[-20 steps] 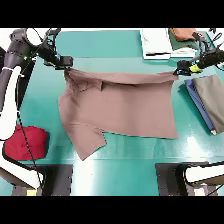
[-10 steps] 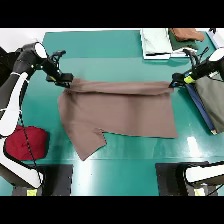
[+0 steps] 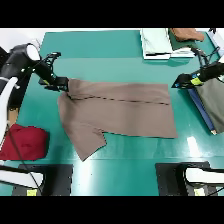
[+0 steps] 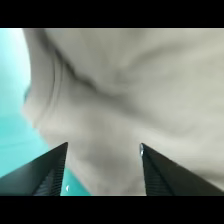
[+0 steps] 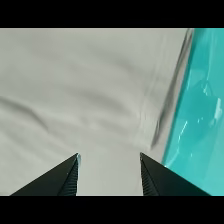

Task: Fold the shirts.

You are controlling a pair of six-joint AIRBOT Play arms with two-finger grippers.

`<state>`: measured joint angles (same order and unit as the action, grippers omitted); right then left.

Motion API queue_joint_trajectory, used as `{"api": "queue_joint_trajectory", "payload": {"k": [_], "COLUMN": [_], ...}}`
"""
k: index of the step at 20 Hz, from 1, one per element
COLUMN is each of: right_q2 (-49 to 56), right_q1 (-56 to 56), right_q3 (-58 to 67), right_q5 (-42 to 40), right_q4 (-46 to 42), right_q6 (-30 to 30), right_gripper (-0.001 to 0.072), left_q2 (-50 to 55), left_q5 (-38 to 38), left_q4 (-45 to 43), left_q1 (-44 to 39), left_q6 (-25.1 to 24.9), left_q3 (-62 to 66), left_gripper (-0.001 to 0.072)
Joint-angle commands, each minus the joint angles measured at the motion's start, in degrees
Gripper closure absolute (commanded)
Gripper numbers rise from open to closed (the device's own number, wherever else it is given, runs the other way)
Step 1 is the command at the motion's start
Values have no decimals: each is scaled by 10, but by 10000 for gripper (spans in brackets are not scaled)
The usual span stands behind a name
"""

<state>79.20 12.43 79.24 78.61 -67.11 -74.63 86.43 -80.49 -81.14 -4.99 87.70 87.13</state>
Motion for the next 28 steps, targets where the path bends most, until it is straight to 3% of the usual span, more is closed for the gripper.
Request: {"api": "queue_joint_trajectory", "payload": {"k": [1, 5, 8, 19, 20, 21, 22, 23, 28], "right_q2": [-90, -176, -203, -208, -208, -208, -208, -208, -218], "right_q1": [17, 23, 23, 23, 23, 23, 24, 30, 131], "right_q3": [-59, -140, -163, -170, -170, -170, -170, -170, -255], "right_q5": [23, 7, 6, 3, 3, 5, 8, 17, 68], "right_q4": [0, 1, 2, 61, 61, 61, 59, 59, 22], "right_q6": [2, 1, 1, 2, 2, 2, 2, 6, 12], "right_gripper": [280, 280, 280, 280, 280, 280, 280, 280, 279], "left_q2": [-137, -310, -377, -374, -374, -374, -374, -375, -378], "left_q5": [58, 118, 141, 287, 286, 284, 279, 270, 183], "left_q4": [-5, 12, 60, 220, 222, 225, 223, 220, 142], "left_q1": [0, 0, 0, -28, -30, -30, -30, -30, -30], "left_q6": [37, 96, 113, 80, 80, 78, 78, 78, 78], "left_q3": [-164, -433, -540, -636, -636, -636, -634, -628, -553], "left_gripper": [171, 170, 170, 172, 229, 452, 614, 685, 686]}}
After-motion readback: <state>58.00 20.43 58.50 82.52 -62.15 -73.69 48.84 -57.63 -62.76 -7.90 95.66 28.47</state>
